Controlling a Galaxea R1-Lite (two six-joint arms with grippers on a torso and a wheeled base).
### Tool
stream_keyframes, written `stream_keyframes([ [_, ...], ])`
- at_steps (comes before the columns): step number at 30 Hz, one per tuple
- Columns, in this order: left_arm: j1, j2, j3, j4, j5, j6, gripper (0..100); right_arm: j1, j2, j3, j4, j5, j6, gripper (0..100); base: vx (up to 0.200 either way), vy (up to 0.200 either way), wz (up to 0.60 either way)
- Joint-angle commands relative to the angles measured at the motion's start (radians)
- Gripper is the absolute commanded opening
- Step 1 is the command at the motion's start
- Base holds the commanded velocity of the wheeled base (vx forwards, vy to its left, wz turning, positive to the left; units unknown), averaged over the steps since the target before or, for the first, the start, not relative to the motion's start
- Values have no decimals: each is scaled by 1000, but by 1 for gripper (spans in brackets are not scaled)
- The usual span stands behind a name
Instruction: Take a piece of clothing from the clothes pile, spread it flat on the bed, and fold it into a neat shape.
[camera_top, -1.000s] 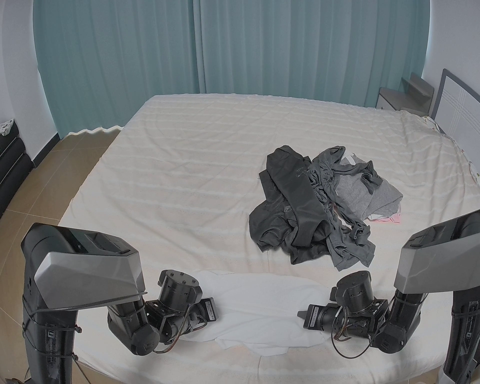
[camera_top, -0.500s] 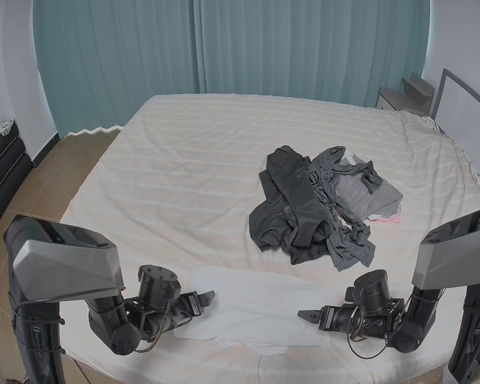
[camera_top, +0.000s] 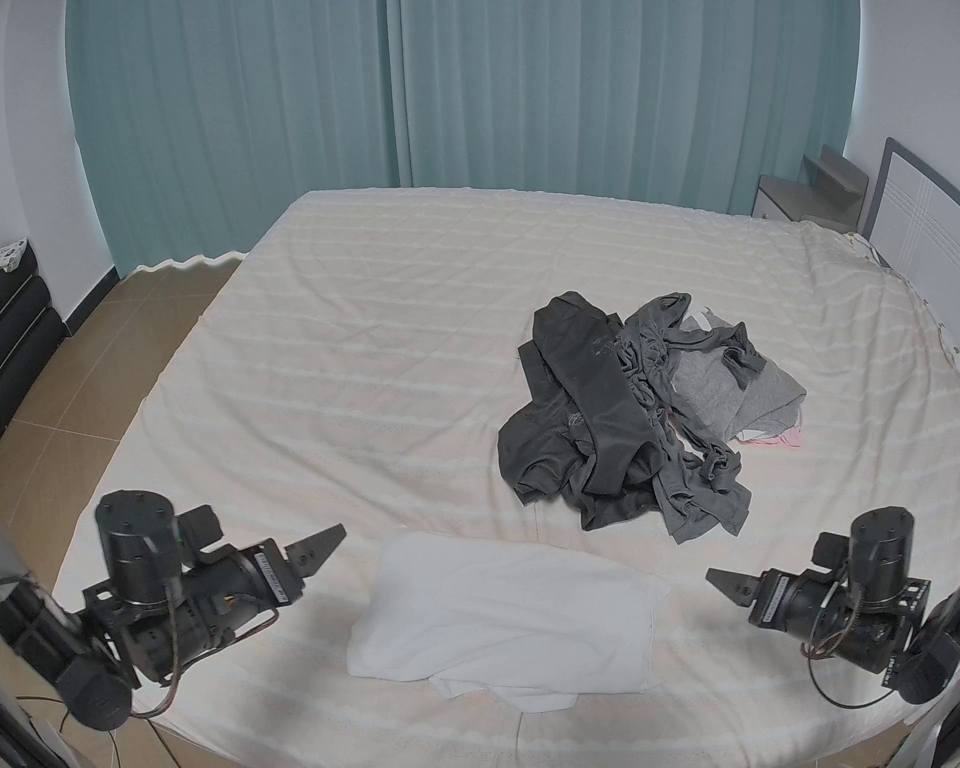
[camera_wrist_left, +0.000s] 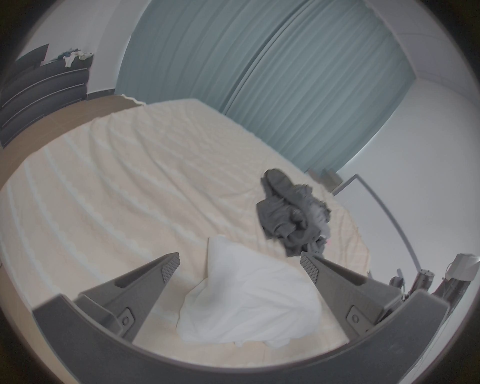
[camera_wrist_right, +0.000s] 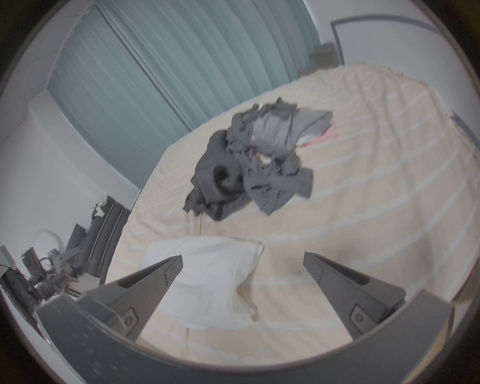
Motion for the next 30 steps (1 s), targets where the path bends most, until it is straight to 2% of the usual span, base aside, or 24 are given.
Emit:
stream_keyframes([
  [1,-19,-493,173,109,34,31,100,-32,-549,74,251,-192,-107,100,0,0,0],
  [2,-27,-568,168,212,129,43,100,-38,-676,74,348,-197,-136,100,0,0,0],
  [4,-45,-650,164,302,217,44,100,-46,-812,74,475,-213,-152,100,0,0,0],
  [5,-47,-657,164,308,221,43,100,-47,-823,74,487,-215,-153,100,0,0,0],
  [6,-62,-772,164,385,246,43,100,-60,-963,44,659,-241,-155,100,0,0,0],
  [8,-61,-911,161,492,255,52,100,-75,-1104,-9,851,-261,-153,100,0,0,0],
  [9,-61,-911,161,492,255,52,100,-75,-1104,-9,851,-261,-153,100,0,0,0],
  [11,-45,-1101,131,722,309,106,100,-119,-1285,-114,1133,-269,-153,100,0,0,0],
  [14,28,-1292,73,942,315,118,100,-204,-1383,-155,1293,-266,-152,100,0,0,0],
  [15,71,-1343,47,1015,315,119,100,-242,-1409,-150,1305,-259,-153,100,0,0,0],
  [16,79,-1349,43,1026,315,119,100,-247,-1414,-150,1307,-259,-155,100,0,0,0],
  [17,168,-1408,-7,1149,315,124,100,-303,-1466,-146,1314,-247,-158,100,0,0,0],
  [19,267,-1452,-33,1221,312,139,100,-354,-1518,-146,1316,-224,-193,100,0,0,0],
  [20,267,-1452,-33,1221,312,139,100,-354,-1518,-146,1316,-224,-193,100,0,0,0],
  [21,321,-1487,-33,1230,310,162,100,-392,-1564,-143,1317,-207,-245,100,0,0,0],
  [22,356,-1547,-27,1238,296,221,100,-434,-1651,-126,1317,-152,-331,100,0,0,0],
  [23,356,-1602,-17,1244,279,267,100,-437,-1705,-101,1313,-98,-394,100,0,0,0],
  [25,356,-1610,-14,1244,276,273,100,-437,-1713,-97,1310,-91,-397,100,0,0,0],
  [26,384,-1671,62,1238,250,385,100,-428,-1713,-20,1257,-58,-469,100,0,0,0],
  [28,418,-1713,127,1230,224,446,100,-426,-1717,40,1195,-35,-491,100,0,0,0],
  [30,416,-1719,161,1190,190,471,100,-426,-1716,57,1136,44,-518,100,0,0,0],
])
